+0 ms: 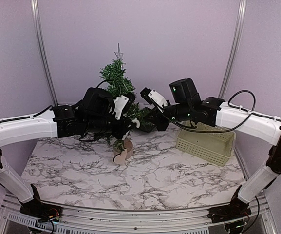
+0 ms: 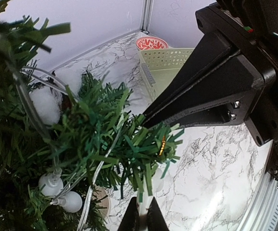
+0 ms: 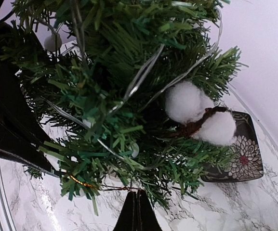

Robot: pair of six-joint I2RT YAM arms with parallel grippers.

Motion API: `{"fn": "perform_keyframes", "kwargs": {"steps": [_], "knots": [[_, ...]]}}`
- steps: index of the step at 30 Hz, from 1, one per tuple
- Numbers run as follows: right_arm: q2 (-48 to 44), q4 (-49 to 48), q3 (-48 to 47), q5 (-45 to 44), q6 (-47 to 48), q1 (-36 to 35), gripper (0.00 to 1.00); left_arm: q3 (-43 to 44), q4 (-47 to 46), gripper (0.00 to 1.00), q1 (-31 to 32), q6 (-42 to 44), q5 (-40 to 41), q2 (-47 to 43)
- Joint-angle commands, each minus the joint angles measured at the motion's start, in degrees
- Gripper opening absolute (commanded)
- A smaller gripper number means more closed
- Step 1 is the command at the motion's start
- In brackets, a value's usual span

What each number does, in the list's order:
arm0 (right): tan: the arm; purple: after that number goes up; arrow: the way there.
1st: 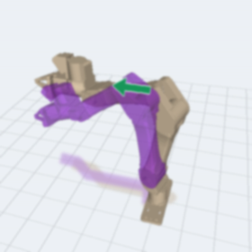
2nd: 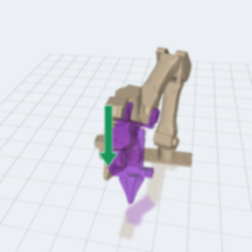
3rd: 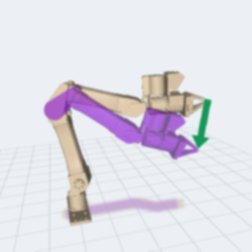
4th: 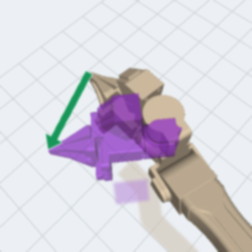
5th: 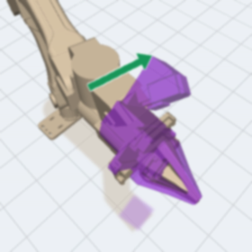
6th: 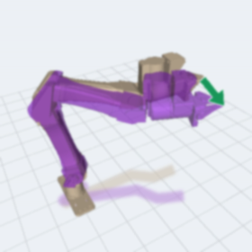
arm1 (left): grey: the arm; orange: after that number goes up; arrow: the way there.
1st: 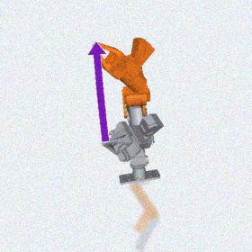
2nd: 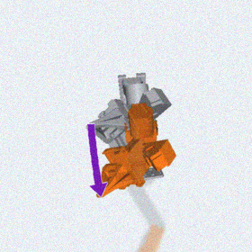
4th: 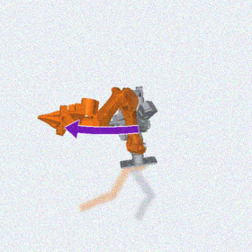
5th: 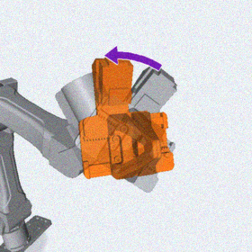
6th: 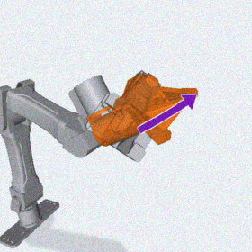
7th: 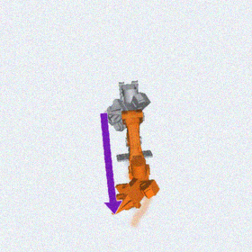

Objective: Decorate the small christmas tree

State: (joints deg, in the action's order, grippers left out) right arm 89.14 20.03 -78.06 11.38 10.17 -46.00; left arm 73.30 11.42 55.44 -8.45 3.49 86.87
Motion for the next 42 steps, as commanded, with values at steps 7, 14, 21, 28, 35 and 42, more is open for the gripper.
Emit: {"fn": "perform_keyframes", "kwargs": {"steps": [7,14,21,28,35,42], "knots": [[0.89,-2.34,-4.03,-0.54,0.07,0.21,0.0,-0.37,1.32,0.0,-0.12,0.21,2.73,-1.55],[1.07,-3.82,-4.38,-1.05,-0.56,0.21,0.0,-2.48,-0.06,0.0,-0.16,-1.33,2.64,-2.25],[0.83,-5.48,-4.2,-0.03,-1.38,0.21,0.0,-6.84,-3.74,0.0,-0.24,-3.37,2.49,-3.9],[1.32,-5.14,-3.47,1.28,-1.65,0.12,0.0,-7.71,-5.04,0.0,-0.24,-3.83,1.92,-4.25],[-0.24,-4.24,-2.8,0.75,-1.82,0.12,0.0,-8.61,-5.62,0.19,-0.24,-4.03,2.16,-5.02],[-3.37,-4.27,-0.49,-0.43,-2.48,0.18,0.0,-9.97,-8.15,0.36,-0.24,-3.21,0.69,-7.65]]}}
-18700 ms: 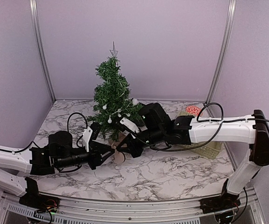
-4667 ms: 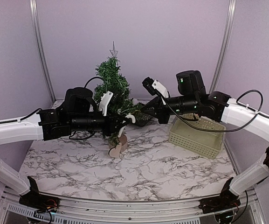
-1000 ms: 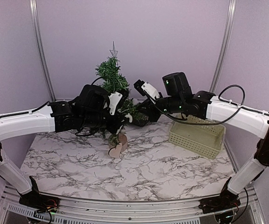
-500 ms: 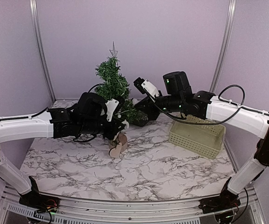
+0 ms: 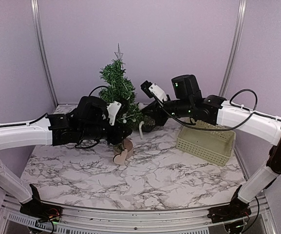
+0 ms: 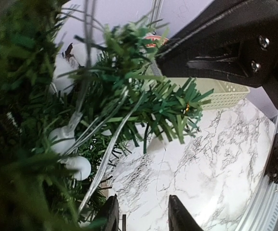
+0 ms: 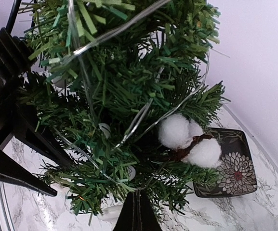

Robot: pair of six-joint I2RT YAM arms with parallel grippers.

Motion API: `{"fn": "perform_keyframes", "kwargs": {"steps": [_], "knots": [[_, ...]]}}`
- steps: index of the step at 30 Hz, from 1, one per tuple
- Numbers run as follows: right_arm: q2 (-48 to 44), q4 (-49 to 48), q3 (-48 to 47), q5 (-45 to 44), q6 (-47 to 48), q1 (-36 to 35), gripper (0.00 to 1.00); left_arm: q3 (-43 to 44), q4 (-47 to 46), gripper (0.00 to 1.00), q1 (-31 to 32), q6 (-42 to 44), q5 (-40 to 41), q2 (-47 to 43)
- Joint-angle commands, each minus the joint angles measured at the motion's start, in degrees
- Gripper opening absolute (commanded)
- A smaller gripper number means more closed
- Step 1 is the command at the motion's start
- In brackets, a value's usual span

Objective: Decorate the small christmas tree

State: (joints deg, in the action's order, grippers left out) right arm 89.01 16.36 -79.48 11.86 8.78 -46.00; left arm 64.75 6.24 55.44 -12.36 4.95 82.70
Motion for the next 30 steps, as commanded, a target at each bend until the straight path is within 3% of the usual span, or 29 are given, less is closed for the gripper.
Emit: {"fn": "perform_keyframes", "kwargs": {"steps": [1,6,11,16,23,26,30], "knots": [[-3.63,-0.58,1.22,-1.06,-1.19,0.2,0.0,-1.91,-3.45,0.39,-0.24,0.74,-1.08,-4.08],[-6.12,-0.48,3.46,-1.48,-1.97,0.3,0.0,-4.71,-5.62,0.51,-0.16,0.97,-3.8,-7.69],[-9.19,-0.73,5.46,-1.16,-3.15,1.0,0.0,-8.21,-8.1,0.53,-0.16,0.14,-6.97,-12.78],[-12.57,-0.65,6.8,-0.58,-5.08,2.38,0.0,-11.2,-7.76,0.58,-0.37,-4.49,-5.25,-19.24],[-18.41,0.18,10.61,4.28,-10.97,8.97,0.04,-9.65,1.5,0.64,-6.92,-7.03,-3.7,-24.75],[-21.26,-0.18,12.91,6.53,-12.98,13.85,0.14,-9.75,2.52,0.69,-12.19,-8.29,-3.61,-27.42],[-23.91,-0.16,15.08,9.43,-15.62,19.74,0.4,-8.17,6.03,0.78,-20.89,-10.48,-4.65,-27.45]]}}
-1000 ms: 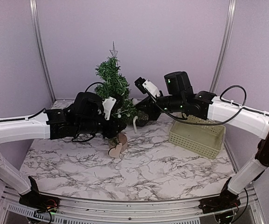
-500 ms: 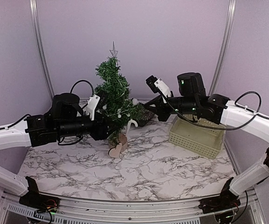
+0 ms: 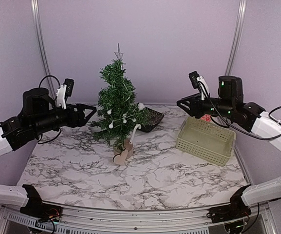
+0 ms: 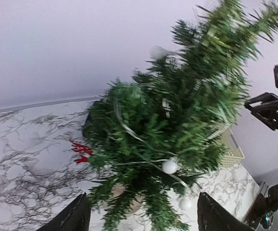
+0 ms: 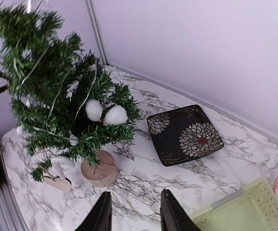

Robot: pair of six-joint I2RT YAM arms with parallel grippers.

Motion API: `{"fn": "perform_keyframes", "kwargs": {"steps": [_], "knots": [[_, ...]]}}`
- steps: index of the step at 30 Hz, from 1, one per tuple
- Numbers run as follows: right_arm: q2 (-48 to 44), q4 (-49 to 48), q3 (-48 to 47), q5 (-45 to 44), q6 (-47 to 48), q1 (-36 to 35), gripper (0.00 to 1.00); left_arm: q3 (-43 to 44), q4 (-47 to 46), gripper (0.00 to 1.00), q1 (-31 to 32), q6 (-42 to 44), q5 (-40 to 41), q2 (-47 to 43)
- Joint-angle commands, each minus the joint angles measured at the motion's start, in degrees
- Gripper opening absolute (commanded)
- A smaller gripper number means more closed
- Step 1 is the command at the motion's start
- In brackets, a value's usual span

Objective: Decorate the small christmas tree

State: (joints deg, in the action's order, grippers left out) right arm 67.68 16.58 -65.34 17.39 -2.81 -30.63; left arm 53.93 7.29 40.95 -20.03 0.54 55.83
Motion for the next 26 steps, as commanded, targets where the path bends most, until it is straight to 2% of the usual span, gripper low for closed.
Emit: {"fn": "perform_keyframes", "kwargs": {"steps": [1,3,4,6,7,13,20,26], "knots": [[-3.08,-0.45,1.45,4.43,-4.64,5.75,0.46,3.27,6.3,0.81,-8.86,-3.69,-2.37,0.09],[-3.93,-0.6,2.78,5.72,-6.14,8.56,0.63,4.14,8.11,0.9,-13.56,-5.16,-5.94,1.56],[-4.25,-0.64,3.56,6.39,-6.97,10.16,0.78,4.45,8.95,0.94,-15.87,-5.97,-7.37,2.44],[-4.39,-0.44,5.14,8.12,-8.91,13.28,0.94,4.53,10.04,0.99,-20.2,-7.17,-10.11,4.1],[-4.54,-0.5,6.46,8.48,-10.49,14.76,0.98,4.52,10.67,0.99,-22.44,-7.41,-11.18,5.01],[-5.27,-0.8,13.79,6.22,-15.38,19.11,0.99,1.15,11.06,0.99,-28.28,-7.8,-12.12,8.93],[-6.63,-2.6,21.01,2.04,-16.48,19.09,0.99,-4.26,9.79,0.99,-28.64,-8.14,-12.0,12.04],[-7.0,-5.97,25.01,1.87,-17.18,19.12,0.99,-9.54,6.44,0.99,-28.64,-8.44,-10.51,10.02]]}}
